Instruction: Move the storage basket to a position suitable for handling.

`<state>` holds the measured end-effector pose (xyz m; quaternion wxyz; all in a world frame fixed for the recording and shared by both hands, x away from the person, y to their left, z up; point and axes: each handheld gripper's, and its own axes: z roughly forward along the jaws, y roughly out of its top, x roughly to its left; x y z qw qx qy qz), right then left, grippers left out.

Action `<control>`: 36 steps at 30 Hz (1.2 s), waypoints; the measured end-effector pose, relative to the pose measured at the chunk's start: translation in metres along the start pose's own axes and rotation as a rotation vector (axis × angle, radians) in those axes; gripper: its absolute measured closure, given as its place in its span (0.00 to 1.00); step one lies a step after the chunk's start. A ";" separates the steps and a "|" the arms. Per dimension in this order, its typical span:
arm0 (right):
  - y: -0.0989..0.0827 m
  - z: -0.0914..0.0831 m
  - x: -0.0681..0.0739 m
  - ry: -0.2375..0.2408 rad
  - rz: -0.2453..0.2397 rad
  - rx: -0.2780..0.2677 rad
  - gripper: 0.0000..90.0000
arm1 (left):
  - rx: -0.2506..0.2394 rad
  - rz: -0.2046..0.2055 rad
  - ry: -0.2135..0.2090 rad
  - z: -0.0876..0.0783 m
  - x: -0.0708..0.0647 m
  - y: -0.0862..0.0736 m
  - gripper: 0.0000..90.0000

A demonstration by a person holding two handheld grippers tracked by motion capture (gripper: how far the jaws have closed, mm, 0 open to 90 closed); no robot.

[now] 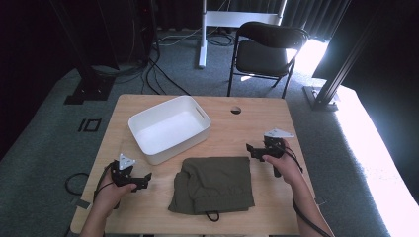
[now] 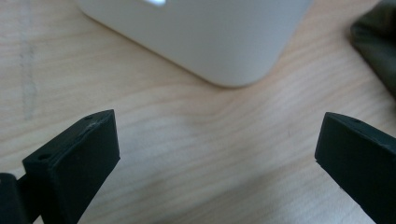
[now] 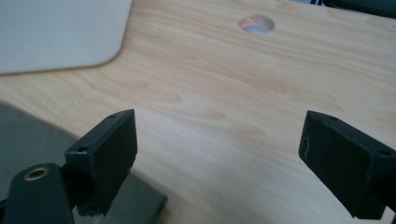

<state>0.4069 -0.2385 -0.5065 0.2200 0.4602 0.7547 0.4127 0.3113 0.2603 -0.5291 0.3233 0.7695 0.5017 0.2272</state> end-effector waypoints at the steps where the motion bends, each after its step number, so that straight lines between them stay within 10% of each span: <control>1: 0.003 0.003 0.001 0.006 0.000 -0.001 0.13 | -0.004 -0.001 0.004 -0.001 0.002 0.003 0.01; 36: 0.095 0.078 0.066 0.125 -0.085 -0.062 0.13 | -0.156 -0.088 0.027 -0.015 0.028 0.068 0.01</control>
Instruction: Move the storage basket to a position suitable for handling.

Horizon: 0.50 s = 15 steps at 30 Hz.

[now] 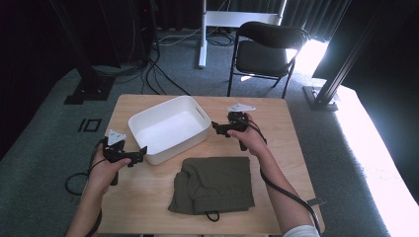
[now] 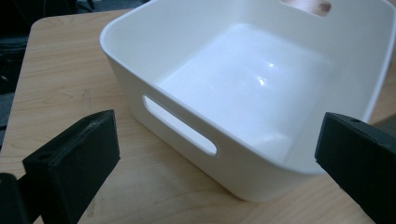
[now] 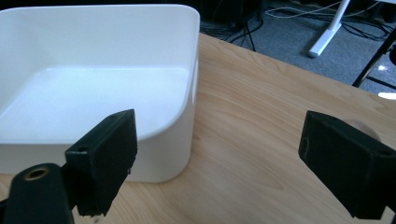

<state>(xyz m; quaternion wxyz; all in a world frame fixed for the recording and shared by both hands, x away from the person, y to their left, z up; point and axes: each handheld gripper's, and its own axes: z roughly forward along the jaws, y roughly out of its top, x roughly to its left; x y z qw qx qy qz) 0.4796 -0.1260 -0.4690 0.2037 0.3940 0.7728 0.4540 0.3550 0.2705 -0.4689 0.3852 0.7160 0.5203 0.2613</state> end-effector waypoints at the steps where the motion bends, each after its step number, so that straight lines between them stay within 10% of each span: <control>1: 0.002 0.002 0.001 -0.003 -0.003 0.001 0.13 | 0.000 -0.007 0.005 0.002 0.001 0.000 0.01; 15: 0.007 0.039 0.007 -0.036 -0.013 0.007 0.13 | -0.029 -0.084 0.057 0.026 0.011 0.000 0.01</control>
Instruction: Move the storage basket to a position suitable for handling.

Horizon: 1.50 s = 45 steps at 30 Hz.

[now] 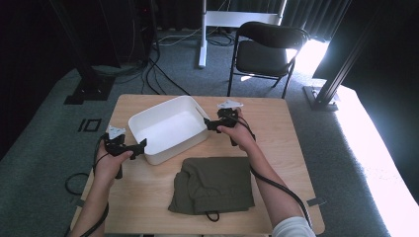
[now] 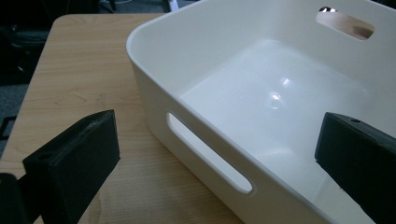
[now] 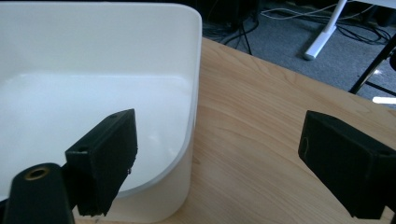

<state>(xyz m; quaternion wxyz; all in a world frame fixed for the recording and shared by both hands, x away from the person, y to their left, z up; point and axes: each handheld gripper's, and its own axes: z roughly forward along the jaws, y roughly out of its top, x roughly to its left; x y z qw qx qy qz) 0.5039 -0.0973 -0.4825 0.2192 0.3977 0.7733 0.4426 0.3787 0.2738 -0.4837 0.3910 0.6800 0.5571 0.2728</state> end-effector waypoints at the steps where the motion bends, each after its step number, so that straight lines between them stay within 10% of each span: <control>1: 0.000 0.000 0.000 0.000 0.000 0.000 0.13 | 0.000 0.000 0.000 0.000 0.000 0.000 0.01; 27: -0.021 -0.019 0.003 -0.029 -0.047 -0.002 0.14 | 0.023 -0.033 0.072 0.027 0.006 -0.007 0.01; 45: -0.041 -0.048 0.006 -0.032 -0.052 -0.023 0.14 | 0.039 0.030 0.106 0.041 0.003 0.006 0.01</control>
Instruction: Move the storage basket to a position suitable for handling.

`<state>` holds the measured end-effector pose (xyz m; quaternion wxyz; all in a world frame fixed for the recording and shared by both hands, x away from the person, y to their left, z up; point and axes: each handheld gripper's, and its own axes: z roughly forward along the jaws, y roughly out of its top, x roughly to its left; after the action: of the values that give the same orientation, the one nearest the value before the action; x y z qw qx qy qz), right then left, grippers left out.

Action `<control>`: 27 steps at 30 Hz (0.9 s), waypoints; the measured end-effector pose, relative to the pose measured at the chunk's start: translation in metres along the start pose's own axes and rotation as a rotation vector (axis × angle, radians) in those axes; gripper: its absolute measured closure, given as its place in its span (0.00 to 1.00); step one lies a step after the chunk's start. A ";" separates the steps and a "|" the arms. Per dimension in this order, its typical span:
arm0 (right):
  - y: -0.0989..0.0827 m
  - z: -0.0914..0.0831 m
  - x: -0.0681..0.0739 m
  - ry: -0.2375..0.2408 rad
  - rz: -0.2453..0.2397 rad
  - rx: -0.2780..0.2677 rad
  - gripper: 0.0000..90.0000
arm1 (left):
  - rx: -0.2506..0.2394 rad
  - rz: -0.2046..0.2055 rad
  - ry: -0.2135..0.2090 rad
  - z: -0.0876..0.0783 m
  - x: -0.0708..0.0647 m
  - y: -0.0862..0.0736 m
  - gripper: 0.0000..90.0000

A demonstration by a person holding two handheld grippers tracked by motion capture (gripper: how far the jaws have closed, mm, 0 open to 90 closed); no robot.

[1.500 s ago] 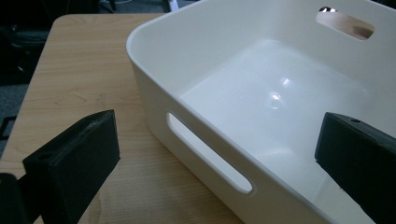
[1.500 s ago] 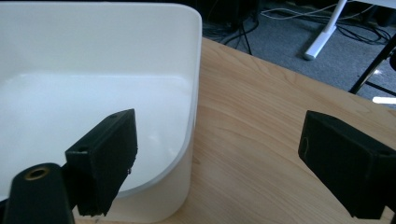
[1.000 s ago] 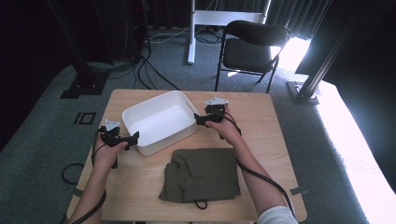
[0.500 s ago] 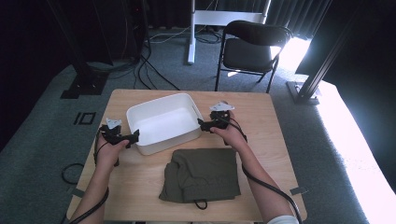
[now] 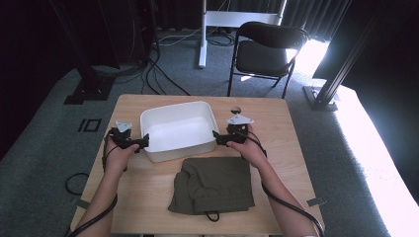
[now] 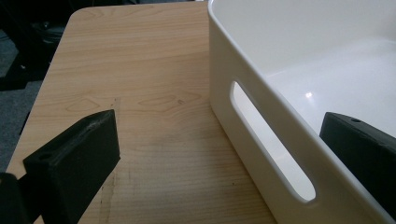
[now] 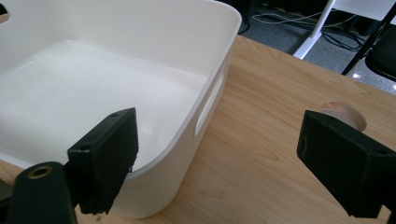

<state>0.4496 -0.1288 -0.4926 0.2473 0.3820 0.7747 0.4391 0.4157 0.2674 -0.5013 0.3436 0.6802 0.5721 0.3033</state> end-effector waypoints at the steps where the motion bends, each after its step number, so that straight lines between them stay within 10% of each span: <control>1: -0.001 -0.001 0.000 -0.001 -0.002 -0.001 0.14 | 0.004 0.005 0.002 0.001 0.000 0.001 0.01; 27: -0.016 -0.020 0.014 0.008 0.043 -0.018 0.14 | 0.009 0.027 0.010 0.030 0.002 0.023 0.01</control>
<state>0.4210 -0.1328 -0.4967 0.2380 0.3946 0.7632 0.4530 0.4535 0.2634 -0.4997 0.3334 0.6881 0.5658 0.3086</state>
